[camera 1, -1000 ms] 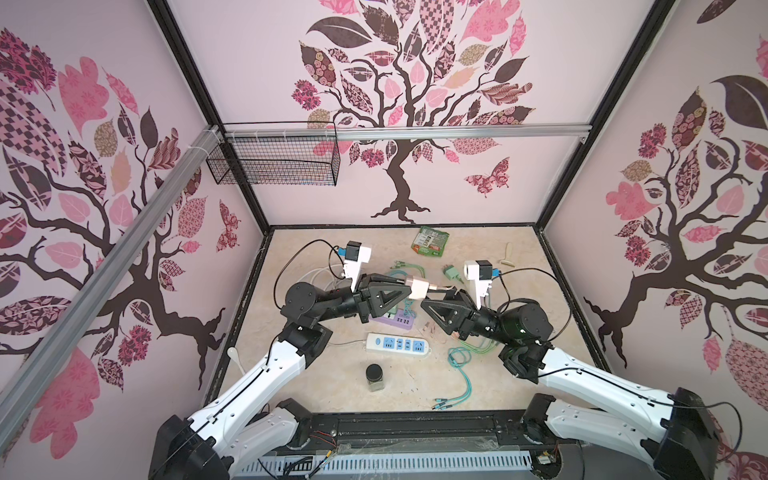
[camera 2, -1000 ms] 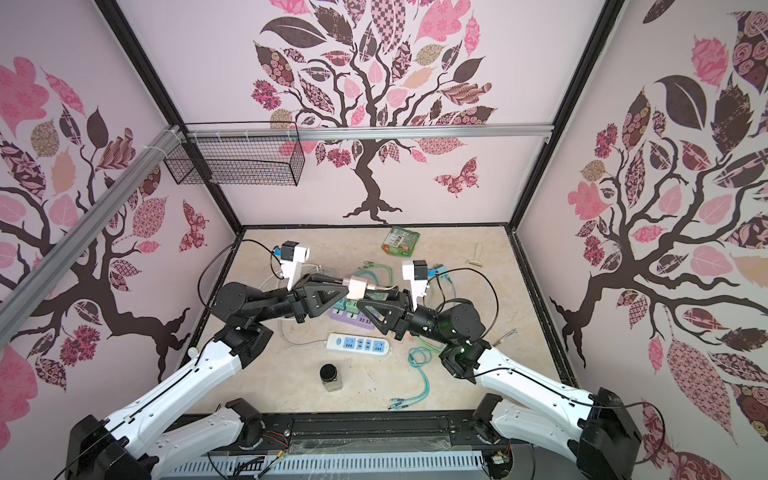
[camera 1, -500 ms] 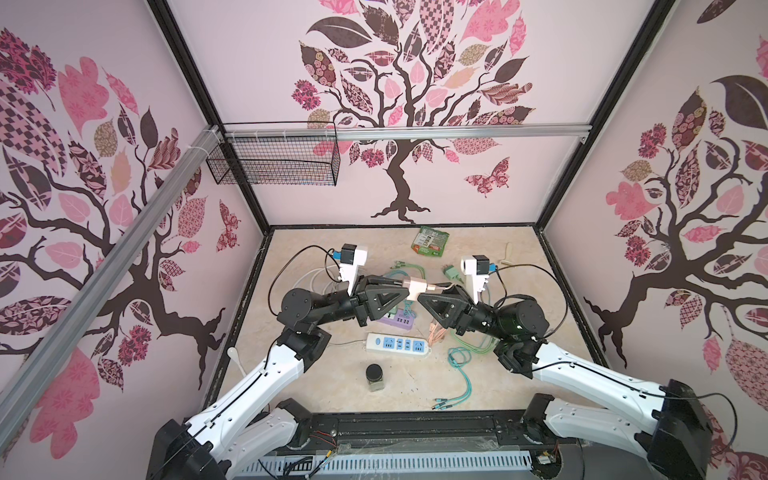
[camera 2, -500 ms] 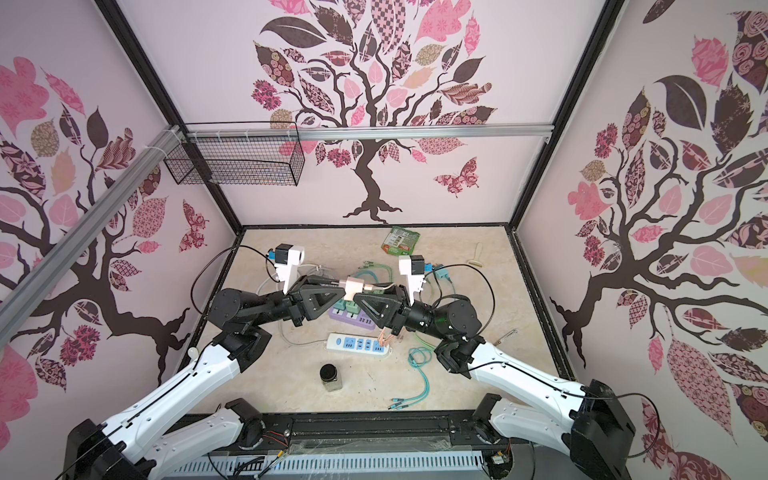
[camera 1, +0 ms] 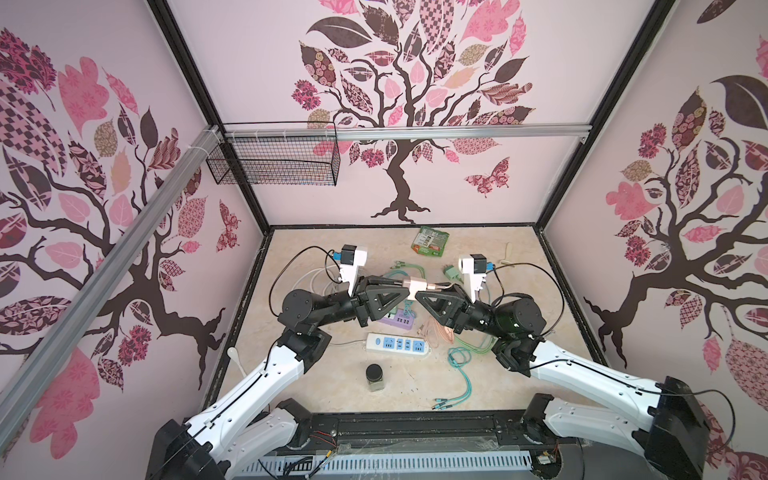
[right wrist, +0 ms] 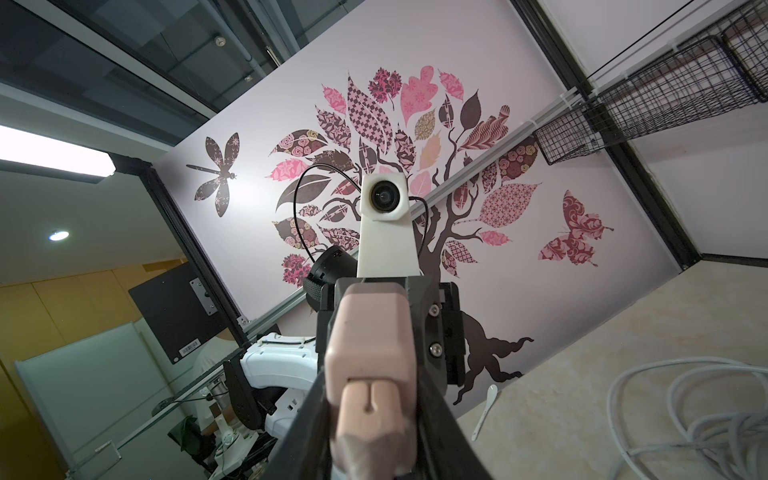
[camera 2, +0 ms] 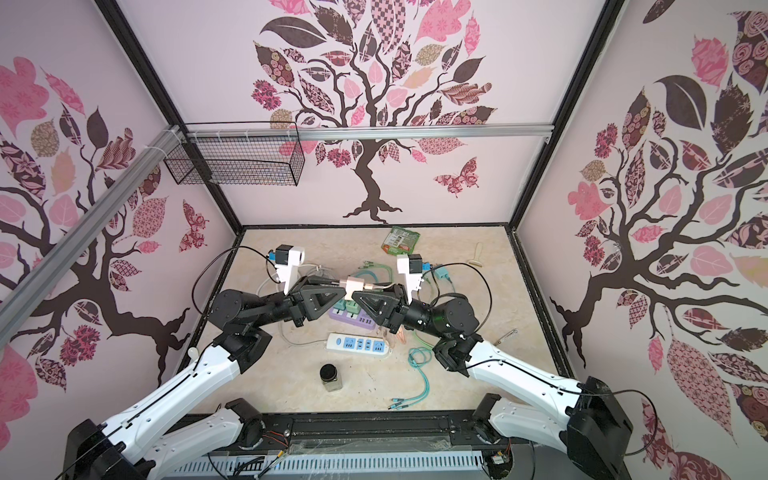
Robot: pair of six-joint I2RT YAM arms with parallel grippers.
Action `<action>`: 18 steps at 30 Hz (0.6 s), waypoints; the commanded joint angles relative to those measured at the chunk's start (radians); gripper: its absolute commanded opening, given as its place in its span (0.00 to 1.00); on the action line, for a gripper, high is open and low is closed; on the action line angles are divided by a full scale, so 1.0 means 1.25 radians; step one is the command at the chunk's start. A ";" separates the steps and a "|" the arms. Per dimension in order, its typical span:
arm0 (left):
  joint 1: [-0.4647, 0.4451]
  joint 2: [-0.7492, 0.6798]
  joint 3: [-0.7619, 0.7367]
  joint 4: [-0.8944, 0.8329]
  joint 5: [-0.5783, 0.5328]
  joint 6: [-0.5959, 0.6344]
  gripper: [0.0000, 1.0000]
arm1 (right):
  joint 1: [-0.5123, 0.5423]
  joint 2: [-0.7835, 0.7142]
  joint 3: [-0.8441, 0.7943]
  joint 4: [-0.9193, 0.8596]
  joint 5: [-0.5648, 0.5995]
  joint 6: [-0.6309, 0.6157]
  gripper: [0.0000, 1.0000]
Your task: Insert the plug
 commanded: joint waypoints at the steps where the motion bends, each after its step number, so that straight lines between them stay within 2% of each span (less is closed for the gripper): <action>1: -0.003 -0.018 -0.018 -0.016 -0.002 0.032 0.00 | -0.002 -0.018 0.033 0.020 0.008 -0.005 0.27; 3: -0.002 -0.018 -0.017 -0.027 -0.005 0.035 0.02 | -0.002 -0.023 0.033 0.006 0.011 -0.012 0.26; 5: -0.003 -0.019 -0.011 -0.052 -0.009 0.047 0.11 | -0.002 -0.029 0.032 -0.007 0.017 -0.018 0.24; 6: -0.002 -0.021 -0.007 -0.075 -0.014 0.055 0.19 | -0.002 -0.033 0.032 -0.017 0.021 -0.023 0.24; 8: -0.002 -0.027 0.000 -0.113 -0.020 0.067 0.44 | -0.002 -0.041 0.032 -0.041 0.030 -0.031 0.21; 9: -0.003 -0.030 0.004 -0.136 -0.020 0.076 0.48 | -0.002 -0.046 0.034 -0.061 0.034 -0.036 0.20; 13: -0.002 -0.064 0.003 -0.215 -0.037 0.122 0.53 | -0.003 -0.073 0.047 -0.161 0.055 -0.070 0.16; 18: -0.001 -0.115 -0.002 -0.338 -0.098 0.183 0.56 | -0.002 -0.109 0.057 -0.273 0.078 -0.111 0.13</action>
